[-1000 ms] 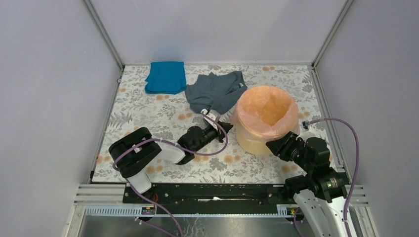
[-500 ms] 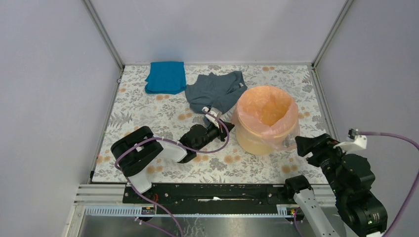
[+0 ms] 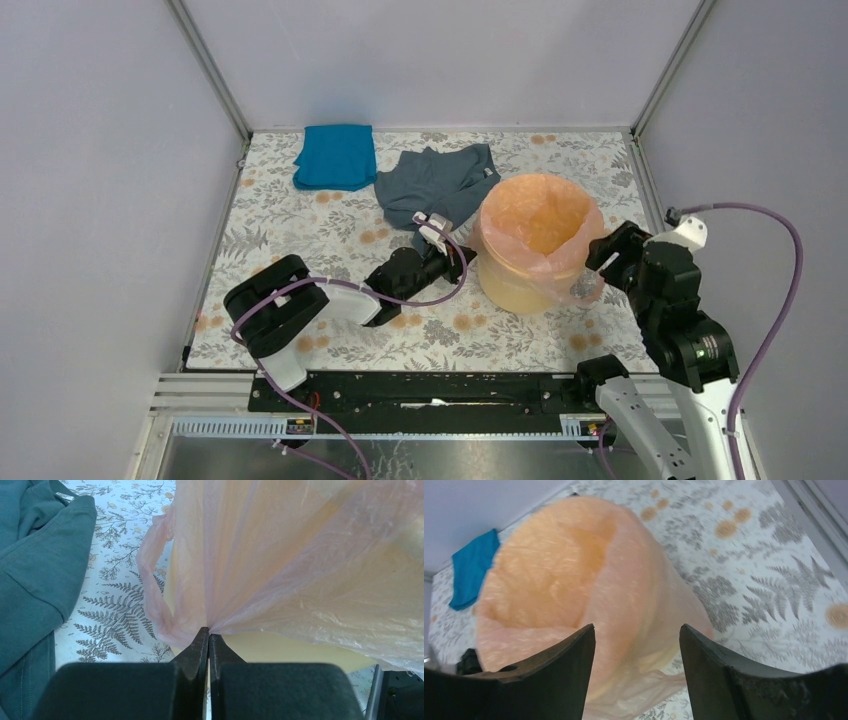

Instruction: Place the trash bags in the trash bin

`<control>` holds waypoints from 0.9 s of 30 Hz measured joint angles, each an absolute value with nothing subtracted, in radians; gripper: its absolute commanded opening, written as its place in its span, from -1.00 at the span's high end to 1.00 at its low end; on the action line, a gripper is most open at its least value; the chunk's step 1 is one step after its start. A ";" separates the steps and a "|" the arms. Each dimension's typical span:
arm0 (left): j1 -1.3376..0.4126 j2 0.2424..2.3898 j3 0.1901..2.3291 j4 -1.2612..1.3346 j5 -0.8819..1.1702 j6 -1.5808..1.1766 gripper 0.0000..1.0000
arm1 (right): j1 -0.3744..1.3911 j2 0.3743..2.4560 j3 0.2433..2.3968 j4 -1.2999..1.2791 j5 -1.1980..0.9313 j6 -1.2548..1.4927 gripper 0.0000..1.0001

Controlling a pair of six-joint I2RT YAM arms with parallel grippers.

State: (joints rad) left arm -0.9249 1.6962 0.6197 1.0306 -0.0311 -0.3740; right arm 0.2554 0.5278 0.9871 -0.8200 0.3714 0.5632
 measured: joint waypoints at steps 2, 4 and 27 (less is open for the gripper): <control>-0.925 1.697 0.622 1.024 -0.031 -0.377 1.00 | 0.256 0.570 1.044 -0.800 0.317 0.503 -0.43; -0.926 1.696 0.622 1.021 -0.031 -0.383 1.00 | 0.256 0.651 1.141 -0.794 0.239 0.421 -0.47; -0.929 1.697 0.622 0.978 -0.065 -0.397 1.00 | 0.274 1.142 1.129 -0.859 -0.039 0.258 -0.30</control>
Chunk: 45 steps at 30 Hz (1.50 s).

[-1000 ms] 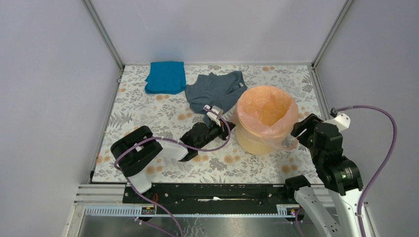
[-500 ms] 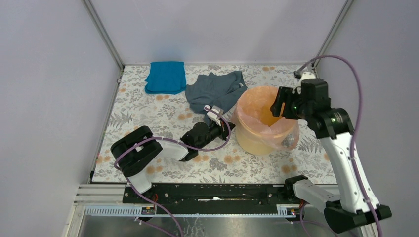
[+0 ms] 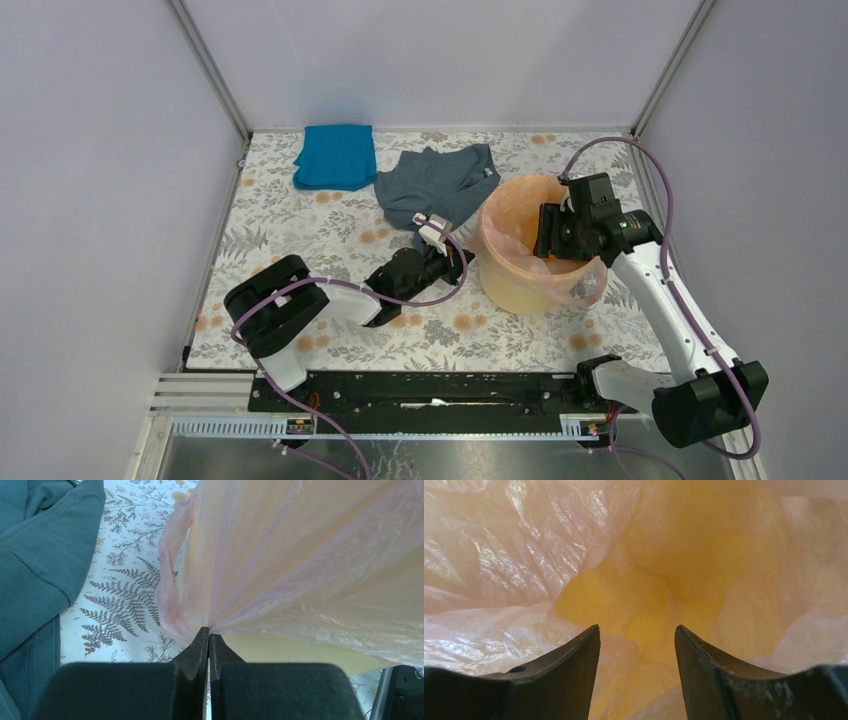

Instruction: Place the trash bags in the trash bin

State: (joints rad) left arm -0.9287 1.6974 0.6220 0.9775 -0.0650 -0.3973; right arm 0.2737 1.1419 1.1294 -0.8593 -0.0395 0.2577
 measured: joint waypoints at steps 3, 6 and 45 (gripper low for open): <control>-0.929 1.697 0.622 0.974 -0.065 -0.397 1.00 | 0.282 1.148 1.152 -0.878 -0.015 0.256 -0.43; -0.929 1.697 0.622 0.973 -0.065 -0.397 1.00 | 0.284 1.148 1.236 -0.881 0.000 0.249 -0.59; -0.933 1.723 0.659 0.936 -0.056 -0.445 1.00 | 0.355 1.192 1.111 -0.501 0.130 0.392 -0.80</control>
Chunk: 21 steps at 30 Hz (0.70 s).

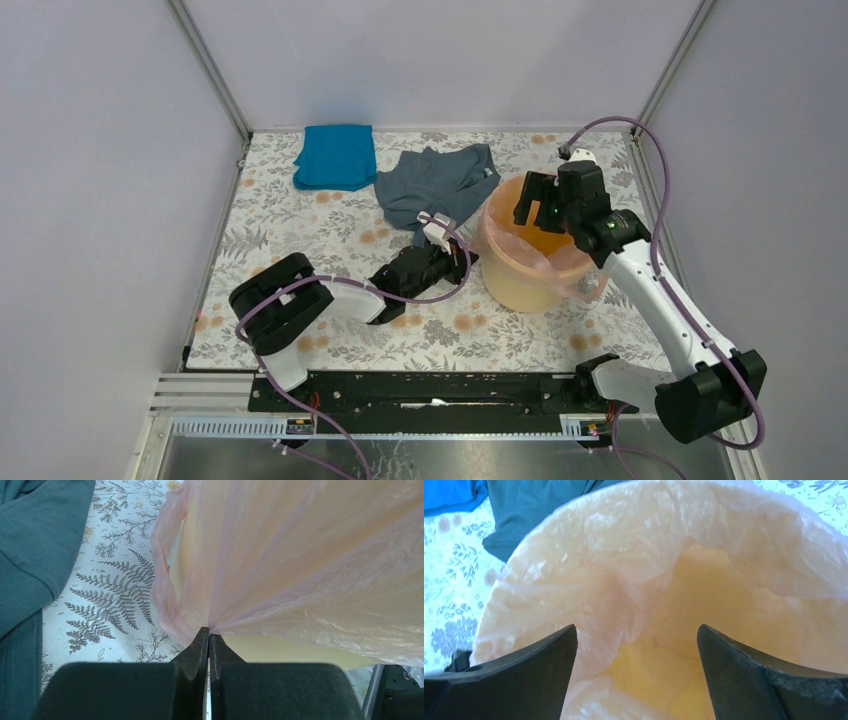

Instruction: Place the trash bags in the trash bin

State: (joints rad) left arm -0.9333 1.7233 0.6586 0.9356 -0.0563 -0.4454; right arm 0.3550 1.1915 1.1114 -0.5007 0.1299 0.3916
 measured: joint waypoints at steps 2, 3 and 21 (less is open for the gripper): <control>-0.934 1.723 0.659 0.936 -0.056 -0.445 1.00 | 0.355 1.170 1.122 -0.540 0.112 0.376 -0.59; -0.934 1.723 0.659 0.936 -0.056 -0.445 1.00 | 0.355 1.168 1.124 -0.561 0.102 0.368 -0.53; -0.934 1.723 0.662 0.931 -0.052 -0.462 1.00 | 0.369 1.419 0.939 -0.532 0.033 0.317 0.18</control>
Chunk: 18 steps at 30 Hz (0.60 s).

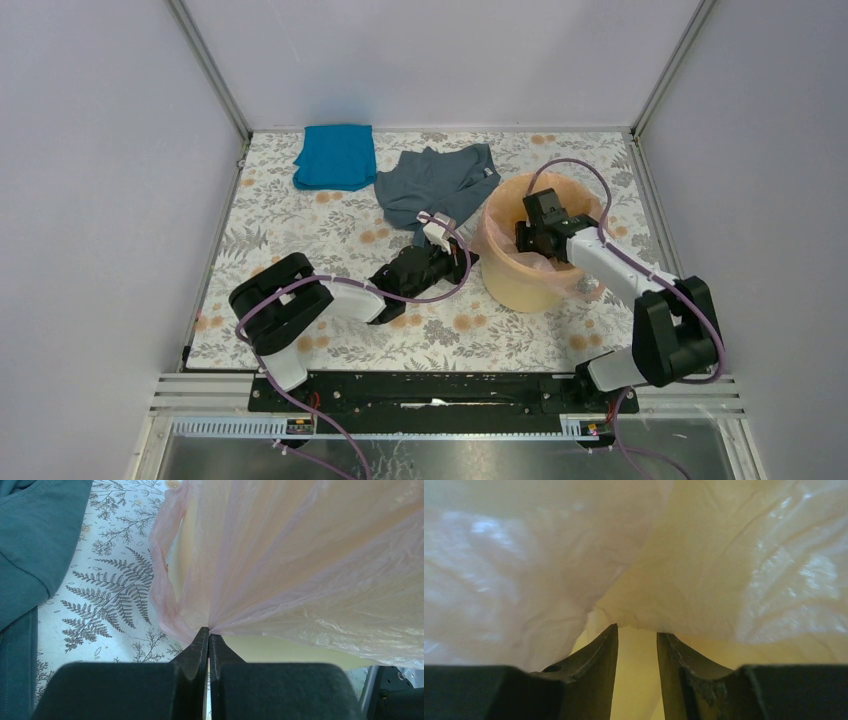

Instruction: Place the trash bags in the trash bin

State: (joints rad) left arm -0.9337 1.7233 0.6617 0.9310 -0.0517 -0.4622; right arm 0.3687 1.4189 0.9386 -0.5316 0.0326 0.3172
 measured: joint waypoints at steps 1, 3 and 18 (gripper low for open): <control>-0.934 1.723 0.662 0.930 -0.052 -0.464 1.00 | 0.369 1.436 0.927 -0.514 0.033 0.319 0.17; -0.934 1.723 0.662 0.928 -0.052 -0.465 1.00 | 0.369 1.464 0.902 -0.473 0.033 0.326 0.15; -0.935 1.723 0.683 0.894 -0.044 -0.465 1.00 | 0.375 1.497 0.807 -0.315 0.032 0.352 -0.15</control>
